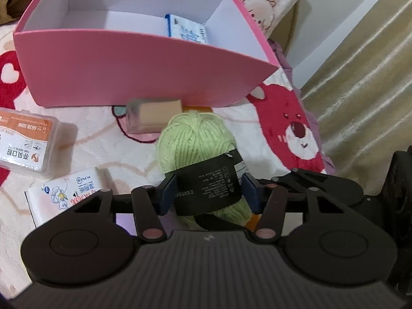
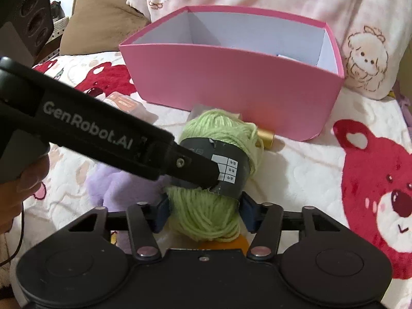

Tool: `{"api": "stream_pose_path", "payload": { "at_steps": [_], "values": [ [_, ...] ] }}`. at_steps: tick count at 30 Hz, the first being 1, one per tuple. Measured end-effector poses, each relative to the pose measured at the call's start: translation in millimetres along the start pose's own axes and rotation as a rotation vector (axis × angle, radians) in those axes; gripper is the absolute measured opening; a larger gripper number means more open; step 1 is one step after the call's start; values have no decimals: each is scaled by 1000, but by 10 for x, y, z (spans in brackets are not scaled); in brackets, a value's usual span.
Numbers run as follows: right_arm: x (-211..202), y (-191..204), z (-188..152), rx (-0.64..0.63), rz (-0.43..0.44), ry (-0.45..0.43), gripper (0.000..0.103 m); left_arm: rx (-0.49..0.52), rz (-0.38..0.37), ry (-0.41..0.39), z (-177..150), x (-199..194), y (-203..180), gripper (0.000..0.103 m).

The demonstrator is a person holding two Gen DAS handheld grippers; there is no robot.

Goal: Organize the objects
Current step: 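Lift the yarn ball with the left tool and carry it into the pink box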

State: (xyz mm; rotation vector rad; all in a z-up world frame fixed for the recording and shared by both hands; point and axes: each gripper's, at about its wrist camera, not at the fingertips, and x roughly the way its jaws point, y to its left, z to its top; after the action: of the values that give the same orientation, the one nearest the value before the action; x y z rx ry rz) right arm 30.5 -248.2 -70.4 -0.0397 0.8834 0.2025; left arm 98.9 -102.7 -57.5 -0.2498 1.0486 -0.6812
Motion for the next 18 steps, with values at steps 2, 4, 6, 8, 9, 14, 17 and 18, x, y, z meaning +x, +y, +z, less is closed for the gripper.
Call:
{"api": "stream_pose_path", "payload": {
  "at_steps": [2,4,6,8,9,14,17,18],
  "values": [
    [-55,46,19,-13,-14,-11,57,15,2,-9,-10,-60,-47,53],
    [-124,104,48,-37,-28,-28,57,29,4,-22,-10,-145,-94,53],
    [-203,155,89,-54,-35,-40,57,47,10,-32,-3,-247,-146,53],
    [-287,197,140,-60,-34,-50,57,61,17,-38,17,-352,-188,53],
    [-326,217,166,-62,-34,-56,57,64,18,-40,28,-404,-205,53],
    [-519,320,302,-78,-44,-92,57,64,13,-73,94,-653,-238,54],
    [-606,366,386,-96,-50,-117,57,62,7,-95,142,-791,-250,54],
    [-632,380,419,-103,-51,-125,57,67,8,-102,165,-840,-262,54]
  ]
}}
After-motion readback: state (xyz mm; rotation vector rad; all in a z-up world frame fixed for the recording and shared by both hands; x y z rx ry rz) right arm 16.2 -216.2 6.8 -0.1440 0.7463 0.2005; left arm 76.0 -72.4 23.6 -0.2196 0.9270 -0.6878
